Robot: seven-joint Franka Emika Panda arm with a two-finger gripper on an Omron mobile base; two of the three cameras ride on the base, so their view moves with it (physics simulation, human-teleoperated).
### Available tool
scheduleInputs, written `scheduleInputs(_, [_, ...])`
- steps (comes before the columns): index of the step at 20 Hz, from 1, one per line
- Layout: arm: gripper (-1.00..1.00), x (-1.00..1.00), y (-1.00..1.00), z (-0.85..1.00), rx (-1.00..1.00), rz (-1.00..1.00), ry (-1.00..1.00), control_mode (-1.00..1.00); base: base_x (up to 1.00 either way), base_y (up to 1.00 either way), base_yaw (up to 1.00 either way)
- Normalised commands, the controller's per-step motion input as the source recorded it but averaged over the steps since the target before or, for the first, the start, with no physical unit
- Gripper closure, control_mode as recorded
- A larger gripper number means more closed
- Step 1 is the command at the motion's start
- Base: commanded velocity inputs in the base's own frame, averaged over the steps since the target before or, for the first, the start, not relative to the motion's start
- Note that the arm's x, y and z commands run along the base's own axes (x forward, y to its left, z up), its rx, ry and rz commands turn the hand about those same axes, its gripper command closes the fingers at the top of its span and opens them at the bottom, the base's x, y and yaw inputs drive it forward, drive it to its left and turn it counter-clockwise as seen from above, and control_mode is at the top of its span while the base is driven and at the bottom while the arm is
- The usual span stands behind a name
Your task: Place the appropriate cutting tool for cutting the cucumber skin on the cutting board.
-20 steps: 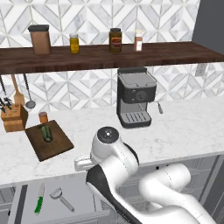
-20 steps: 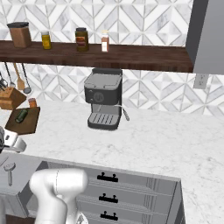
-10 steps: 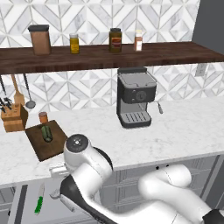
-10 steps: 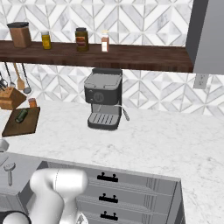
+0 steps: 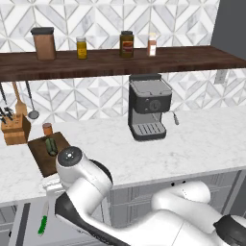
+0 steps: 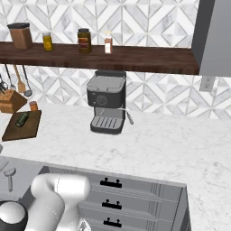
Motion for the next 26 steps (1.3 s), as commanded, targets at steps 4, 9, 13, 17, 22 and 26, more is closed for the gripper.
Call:
scheduleInputs(4, [-1.00,-0.30,0.08,-0.44,0.00,0.00,0.01,-1.00,0.00,0.00,0.00])
scheduleInputs(9, [-1.00,-0.16,0.13,-0.42,0.00,0.00,0.01,-1.00,0.00,0.00,0.00])
scheduleInputs(13, [-1.00,-0.03,-0.19,-0.33,0.04,0.00,0.02,-1.00,0.00,0.00,0.00])
scheduleInputs(17, [-1.00,0.03,-0.39,-0.50,0.15,0.00,0.00,-1.00,0.00,0.00,0.00])
scheduleInputs(22, [-1.00,0.00,-0.13,-0.18,0.05,0.00,0.01,-1.00,0.00,0.00,0.00])
scheduleInputs(26, [-1.00,0.31,0.07,-0.39,0.00,0.00,0.00,-1.00,0.00,0.00,0.00])
